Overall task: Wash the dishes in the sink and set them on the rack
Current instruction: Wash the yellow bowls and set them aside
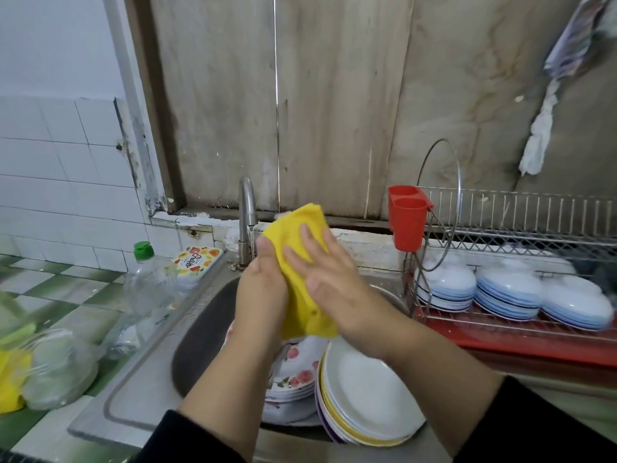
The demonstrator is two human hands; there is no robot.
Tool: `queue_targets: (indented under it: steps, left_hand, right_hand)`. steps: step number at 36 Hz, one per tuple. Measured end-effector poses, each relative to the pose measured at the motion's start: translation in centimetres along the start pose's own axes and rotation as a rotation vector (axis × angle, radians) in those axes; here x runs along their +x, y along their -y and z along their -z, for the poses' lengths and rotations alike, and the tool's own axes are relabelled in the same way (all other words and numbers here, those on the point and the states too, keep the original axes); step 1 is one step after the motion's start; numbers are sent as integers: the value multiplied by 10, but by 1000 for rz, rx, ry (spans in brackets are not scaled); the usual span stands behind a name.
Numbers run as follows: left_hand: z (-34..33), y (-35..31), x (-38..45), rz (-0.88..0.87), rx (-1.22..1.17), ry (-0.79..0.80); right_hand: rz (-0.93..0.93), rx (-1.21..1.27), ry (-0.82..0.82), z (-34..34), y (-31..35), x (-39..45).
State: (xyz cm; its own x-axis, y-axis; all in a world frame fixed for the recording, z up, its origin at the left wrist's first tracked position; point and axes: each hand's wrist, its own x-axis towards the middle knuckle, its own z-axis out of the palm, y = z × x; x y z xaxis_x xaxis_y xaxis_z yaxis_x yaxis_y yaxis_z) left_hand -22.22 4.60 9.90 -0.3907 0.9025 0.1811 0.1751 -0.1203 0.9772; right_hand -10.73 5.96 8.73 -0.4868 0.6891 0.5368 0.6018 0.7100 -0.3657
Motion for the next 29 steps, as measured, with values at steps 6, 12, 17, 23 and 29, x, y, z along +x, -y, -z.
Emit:
queue_targets:
  steps: [6,12,17,23,29]
  left_hand:
    - [-1,-1,-6,-102,91,125]
    - [3,0,-1,-113,54,113]
    - [12,4,5,-140,135,176]
    - [17,-8,7,-64,-52,161]
    - [5,-6,7,20,-229,74]
  right_hand:
    - [-163,119,-82,25,-34,38]
    - [-178,148,-65,17,-18,29]
    - [-56,101,-66,7,-9,26]
    - [-668,1222,58,27,-40,41]
    - [-896,1723,-231,-8,-43,9]
